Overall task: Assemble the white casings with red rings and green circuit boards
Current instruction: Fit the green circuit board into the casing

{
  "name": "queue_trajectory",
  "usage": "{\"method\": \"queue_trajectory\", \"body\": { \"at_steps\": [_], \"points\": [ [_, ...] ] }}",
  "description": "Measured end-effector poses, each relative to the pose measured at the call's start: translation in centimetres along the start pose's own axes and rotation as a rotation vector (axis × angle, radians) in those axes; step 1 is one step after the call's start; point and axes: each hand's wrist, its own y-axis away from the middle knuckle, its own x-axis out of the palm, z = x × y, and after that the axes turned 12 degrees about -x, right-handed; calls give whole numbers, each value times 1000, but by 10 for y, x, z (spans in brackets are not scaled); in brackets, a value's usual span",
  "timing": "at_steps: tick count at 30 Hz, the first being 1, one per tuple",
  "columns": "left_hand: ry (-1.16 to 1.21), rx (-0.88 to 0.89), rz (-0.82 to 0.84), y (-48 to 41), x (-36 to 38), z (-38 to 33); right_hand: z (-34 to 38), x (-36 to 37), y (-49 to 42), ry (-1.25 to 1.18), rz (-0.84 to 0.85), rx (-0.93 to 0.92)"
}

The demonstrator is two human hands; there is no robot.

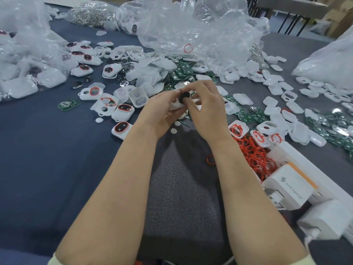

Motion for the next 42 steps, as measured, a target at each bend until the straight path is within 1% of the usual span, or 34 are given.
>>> {"method": "queue_trajectory", "body": {
  "at_steps": [3, 5, 8, 10, 16, 23, 27, 30, 33, 37, 42],
  "points": [
    [-56, 81, -50, -1, 2, 2, 3, 1, 0, -21, -101, 7],
    [-120, 162, -145, -3, 3, 3, 7, 2, -1, -71, -187, 29],
    [-248, 290, -283, -4, 3, 5, 10, 3, -3, -212, -283, 113],
    [-280, 335, -312, -3, 2, 5, 11, 2, -3, -225, -313, 113],
    [-298, 407, -296, -1, 6, 5, 14, 4, 0, -48, -337, -33],
    [-395, 504, -303, -1, 5, 7, 14, 4, 1, 2, -344, -78],
    [-481, 549, -285, -3, 7, 7, 13, 4, 0, -33, -324, -39],
    [-546, 569, -212, -2, 10, 9, 11, 3, -1, -50, -317, 17],
    [-561, 555, -171, 0, 11, 9, 7, 2, -2, -59, -307, 74],
    [-563, 514, -170, 2, 12, 9, 3, -1, -3, -53, -291, 120],
    [-678, 547, -221, 0, 11, 10, 4, 1, -2, -93, -300, 158]
  ]
}}
